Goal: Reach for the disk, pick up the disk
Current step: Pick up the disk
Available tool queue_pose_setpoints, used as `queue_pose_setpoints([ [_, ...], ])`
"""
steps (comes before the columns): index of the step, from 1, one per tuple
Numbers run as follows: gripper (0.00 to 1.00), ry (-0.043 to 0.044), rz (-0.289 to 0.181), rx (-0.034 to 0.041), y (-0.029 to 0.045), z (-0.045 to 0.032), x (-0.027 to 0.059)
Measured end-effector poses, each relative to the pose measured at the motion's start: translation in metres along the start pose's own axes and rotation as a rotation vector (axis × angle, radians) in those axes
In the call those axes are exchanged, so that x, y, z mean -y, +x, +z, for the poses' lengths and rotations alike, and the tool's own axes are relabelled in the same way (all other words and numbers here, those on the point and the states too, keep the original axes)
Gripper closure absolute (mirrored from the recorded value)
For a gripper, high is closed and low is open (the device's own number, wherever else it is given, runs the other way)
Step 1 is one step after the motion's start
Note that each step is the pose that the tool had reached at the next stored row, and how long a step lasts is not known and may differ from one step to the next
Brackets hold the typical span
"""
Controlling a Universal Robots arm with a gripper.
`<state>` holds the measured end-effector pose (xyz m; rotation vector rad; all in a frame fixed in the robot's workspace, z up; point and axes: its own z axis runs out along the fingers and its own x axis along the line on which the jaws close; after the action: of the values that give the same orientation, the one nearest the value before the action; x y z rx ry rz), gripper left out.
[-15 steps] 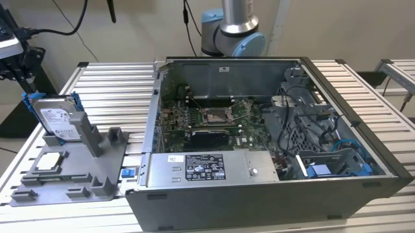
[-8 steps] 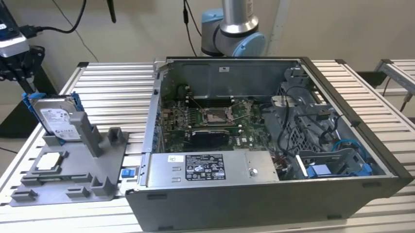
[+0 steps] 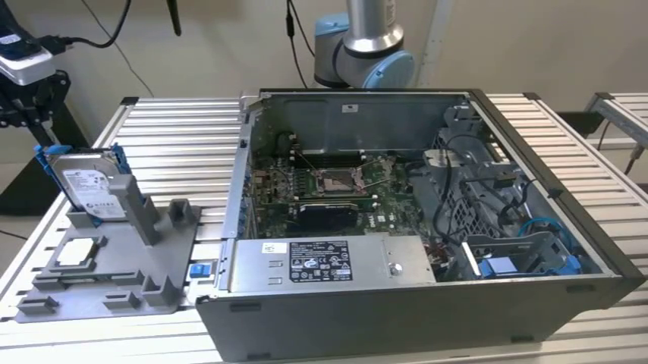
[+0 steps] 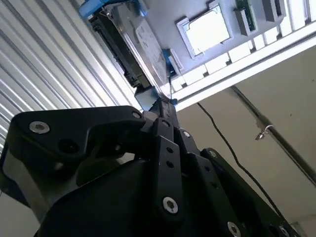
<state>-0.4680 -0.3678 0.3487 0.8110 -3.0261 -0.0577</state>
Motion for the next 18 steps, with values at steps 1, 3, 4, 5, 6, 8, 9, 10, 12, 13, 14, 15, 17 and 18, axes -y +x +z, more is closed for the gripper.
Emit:
queue_pose_setpoints([
  [1,1.0,0.0,-0.019,-0.0005,0.0,0.0,0.0],
  [3,1.0,0.0001,-0.056,-0.0018,0.0,0.0,0.0],
  [4,1.0,0.0002,-0.074,-0.0023,0.0,0.0,0.0],
  [5,1.0,0.0002,-0.092,-0.0027,0.0,0.0,0.0],
  [6,1.0,0.0003,-0.11,-0.0033,0.0,0.0,0.0],
  [8,1.0,0.0004,-0.147,-0.0044,0.0,0.0,0.0],
  [9,1.0,0.0005,-0.165,-0.0049,0.0,0.0,0.0],
  [10,1.0,0.0006,-0.182,-0.0053,0.0,0.0,0.0],
  [12,1.0,0.0008,-0.219,-0.0063,0.0,0.0,0.0],
  [13,1.0,0.0008,-0.237,-0.0068,0.0,0.0,0.0],
  [14,1.0,0.001,-0.257,-0.0073,0.0,0.0,0.0],
  [15,1.0,0.0011,-0.274,-0.0078,0.0,0.0,0.0],
  [17,1.0,0.0013,-0.31,-0.0087,0.0,0.0,0.0],
  [18,1.0,0.0014,-0.328,-0.0091,0.0,0.0,0.0],
])
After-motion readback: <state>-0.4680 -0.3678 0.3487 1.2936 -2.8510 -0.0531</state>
